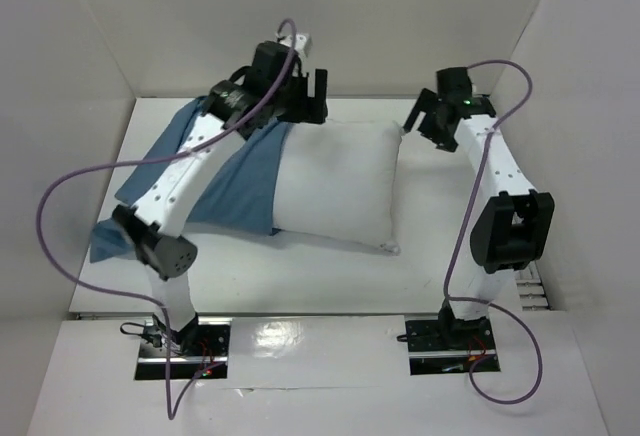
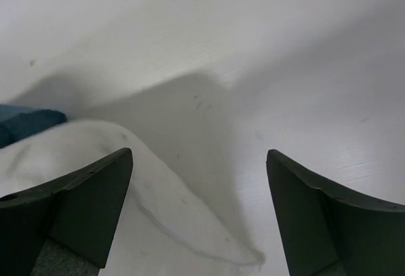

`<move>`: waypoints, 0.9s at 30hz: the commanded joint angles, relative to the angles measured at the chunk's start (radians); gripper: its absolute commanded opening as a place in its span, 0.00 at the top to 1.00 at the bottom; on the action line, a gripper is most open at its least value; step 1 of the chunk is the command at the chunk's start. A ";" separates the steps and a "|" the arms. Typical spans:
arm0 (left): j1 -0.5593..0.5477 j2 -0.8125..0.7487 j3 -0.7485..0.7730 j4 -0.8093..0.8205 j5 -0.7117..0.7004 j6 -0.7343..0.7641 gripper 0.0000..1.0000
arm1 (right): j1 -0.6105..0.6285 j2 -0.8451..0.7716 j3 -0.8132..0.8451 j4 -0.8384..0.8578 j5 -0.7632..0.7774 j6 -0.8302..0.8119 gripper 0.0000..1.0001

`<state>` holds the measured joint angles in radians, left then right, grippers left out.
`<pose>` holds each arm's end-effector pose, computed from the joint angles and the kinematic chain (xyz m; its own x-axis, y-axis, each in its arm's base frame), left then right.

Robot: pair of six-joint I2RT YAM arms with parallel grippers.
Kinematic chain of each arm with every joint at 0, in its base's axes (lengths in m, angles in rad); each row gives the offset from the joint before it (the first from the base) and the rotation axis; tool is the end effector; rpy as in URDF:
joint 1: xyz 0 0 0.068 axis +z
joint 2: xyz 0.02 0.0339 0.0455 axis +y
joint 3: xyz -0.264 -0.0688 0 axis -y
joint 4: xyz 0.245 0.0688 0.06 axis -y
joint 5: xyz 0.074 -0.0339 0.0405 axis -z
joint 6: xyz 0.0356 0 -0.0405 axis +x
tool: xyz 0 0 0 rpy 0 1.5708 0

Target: Put the pillow into the pillowcase

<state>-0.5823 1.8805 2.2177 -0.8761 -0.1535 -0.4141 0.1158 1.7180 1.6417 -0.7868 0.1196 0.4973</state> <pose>0.3417 -0.2185 0.4466 -0.5670 -0.1028 -0.8173 0.2247 0.9352 -0.2735 0.3766 0.0395 0.3327 -0.6813 0.3976 -0.6146 0.3270 0.9165 0.2304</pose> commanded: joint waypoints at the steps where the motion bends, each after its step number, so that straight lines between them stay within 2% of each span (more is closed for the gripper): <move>1: -0.001 -0.171 0.042 0.065 -0.090 0.037 0.08 | -0.067 -0.055 0.049 0.082 -0.149 -0.034 0.07; 3: 0.009 -0.196 -0.016 0.054 -0.127 0.037 0.21 | -0.076 -0.125 0.017 0.098 -0.164 -0.054 0.06; 6: 0.009 -0.205 -0.093 0.032 -0.138 0.046 0.67 | -0.076 -0.195 -0.103 0.141 -0.236 -0.066 0.06; 7: 0.009 -0.195 -0.102 0.022 -0.127 0.046 0.68 | -0.067 -0.234 -0.170 0.153 -0.277 -0.075 0.05; 8: 0.009 -0.172 -0.113 0.011 -0.127 0.037 0.66 | -0.067 -0.250 -0.198 0.162 -0.287 -0.075 0.05; 9: 0.009 -0.161 -0.125 0.002 -0.127 0.037 0.60 | -0.058 -0.261 -0.222 0.162 -0.287 -0.075 0.05; 10: 0.009 -0.149 -0.144 0.002 -0.127 0.025 0.39 | -0.057 -0.270 -0.264 0.173 -0.287 -0.075 0.03; 11: 0.009 -0.138 -0.144 0.002 -0.139 0.009 0.31 | -0.057 -0.282 -0.279 0.173 -0.287 -0.075 0.03; 13: 0.009 -0.107 -0.173 0.002 -0.173 -0.011 0.23 | -0.057 -0.291 -0.310 0.173 -0.296 -0.085 0.03; 18: 0.009 -0.073 -0.220 -0.008 -0.285 -0.041 0.23 | -0.057 -0.276 -0.335 0.173 -0.405 -0.131 0.00; 22: 0.009 -0.052 -0.246 -0.029 -0.296 -0.051 0.26 | -0.057 -0.235 -0.335 0.164 -0.442 -0.154 0.00; 25: 0.009 -0.124 -0.346 -0.029 -0.279 -0.069 0.26 | -0.048 -0.235 -0.356 0.164 -0.442 -0.154 0.00; 27: -0.025 -0.200 -0.449 0.003 -0.268 -0.069 0.22 | -0.048 -0.244 -0.368 0.164 -0.442 -0.154 0.00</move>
<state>-0.5777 1.7893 1.8473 -0.8871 -0.4053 -0.4557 0.0612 1.4887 1.2896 -0.6567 -0.2920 0.3683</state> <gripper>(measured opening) 0.765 0.997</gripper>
